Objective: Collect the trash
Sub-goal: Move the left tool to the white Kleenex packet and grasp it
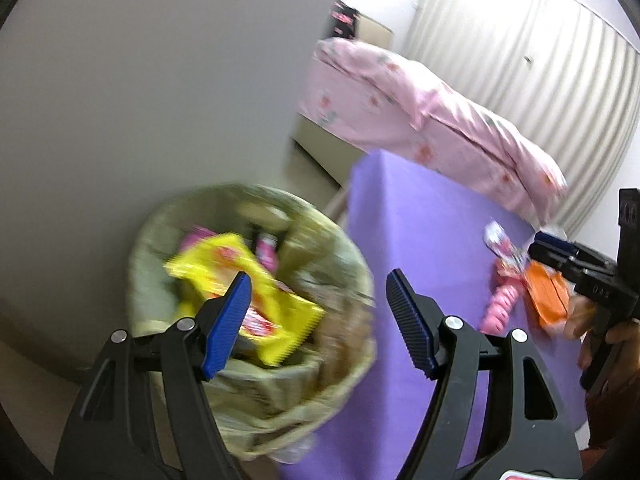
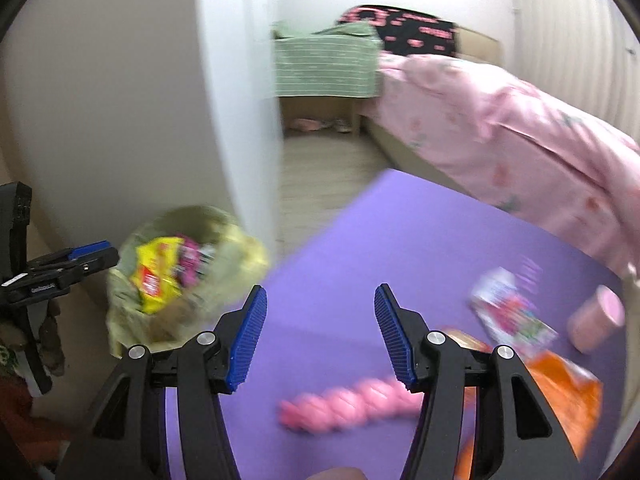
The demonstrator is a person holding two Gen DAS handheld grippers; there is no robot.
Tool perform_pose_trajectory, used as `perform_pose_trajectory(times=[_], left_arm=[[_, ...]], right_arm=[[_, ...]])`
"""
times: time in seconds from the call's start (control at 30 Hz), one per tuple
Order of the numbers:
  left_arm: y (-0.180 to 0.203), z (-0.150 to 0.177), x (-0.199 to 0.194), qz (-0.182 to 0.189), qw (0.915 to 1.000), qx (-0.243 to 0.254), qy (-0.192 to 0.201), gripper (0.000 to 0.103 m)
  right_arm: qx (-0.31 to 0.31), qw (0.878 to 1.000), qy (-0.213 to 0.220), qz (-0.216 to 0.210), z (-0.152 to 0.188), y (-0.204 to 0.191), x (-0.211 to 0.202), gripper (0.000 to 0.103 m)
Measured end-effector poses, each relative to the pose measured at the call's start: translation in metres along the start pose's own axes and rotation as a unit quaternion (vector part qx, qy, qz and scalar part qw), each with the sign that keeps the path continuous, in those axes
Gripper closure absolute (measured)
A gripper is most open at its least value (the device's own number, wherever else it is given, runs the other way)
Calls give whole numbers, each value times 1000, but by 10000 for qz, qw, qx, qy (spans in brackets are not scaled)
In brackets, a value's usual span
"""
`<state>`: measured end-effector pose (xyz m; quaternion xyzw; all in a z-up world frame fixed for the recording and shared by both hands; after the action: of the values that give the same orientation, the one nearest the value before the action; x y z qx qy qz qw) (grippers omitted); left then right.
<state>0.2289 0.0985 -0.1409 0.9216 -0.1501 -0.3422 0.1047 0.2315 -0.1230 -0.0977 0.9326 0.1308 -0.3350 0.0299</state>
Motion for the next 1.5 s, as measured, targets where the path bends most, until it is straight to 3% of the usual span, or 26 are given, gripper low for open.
perform_pose_trajectory(times=[0.27,0.47,0.63,0.77,0.9,0.97,1.07,1.2,1.33,1.4,1.47,1.5], left_arm=[[77,23,36,592,9951,625,-483,37],[127,37,58,960,9865,1062,-791,37],[181,30,78,1533,9741,1460,-796,37],[229,17,103,2022,9611,1698,-815,37],[281,-3,140,2336,9455,2128,-784,37],[301,-14,167,2251,9407,2429,-730,37],[322,-19,203,2244,9328,2651,-958,37],[335,-17,256,1879,9350,2644,-1436,37],[334,-2,282,1513,9378,2482,-1900,37],[332,1,282,1420,9409,2370,-1961,40],[332,5,277,1372,9388,2478,-1960,57],[331,9,274,1369,9363,2564,-1973,60]], right_arm=[[734,9932,-5,899,50,111,-43,46],[945,9844,0,1483,77,163,-63,40],[1105,9850,61,1326,90,183,-76,35],[1072,9828,1,1502,102,196,-85,35],[1416,9741,-124,1758,117,215,-90,34],[1496,9738,-108,1712,123,219,-93,35],[1614,9717,-61,1725,128,225,-95,35],[1780,9684,-14,1750,135,234,-98,35],[1930,9657,-5,1739,142,240,-97,35],[1951,9645,-6,1782,145,242,-97,35],[1990,9639,-5,1767,148,242,-97,35],[2011,9640,-9,1741,149,242,-96,35]])
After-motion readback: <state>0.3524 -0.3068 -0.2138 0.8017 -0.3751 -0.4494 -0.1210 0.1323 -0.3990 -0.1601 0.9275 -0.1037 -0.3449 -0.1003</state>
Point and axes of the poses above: each gripper's, at about its wrist camera, not at the fingertips, and x roughly the way its jaws point, y to its right, z to its underside, the point moved 10 cm from there along x, roughly the way its jaws point, and after that the axes turned 3 degrees about y, right-handed, at the moved point
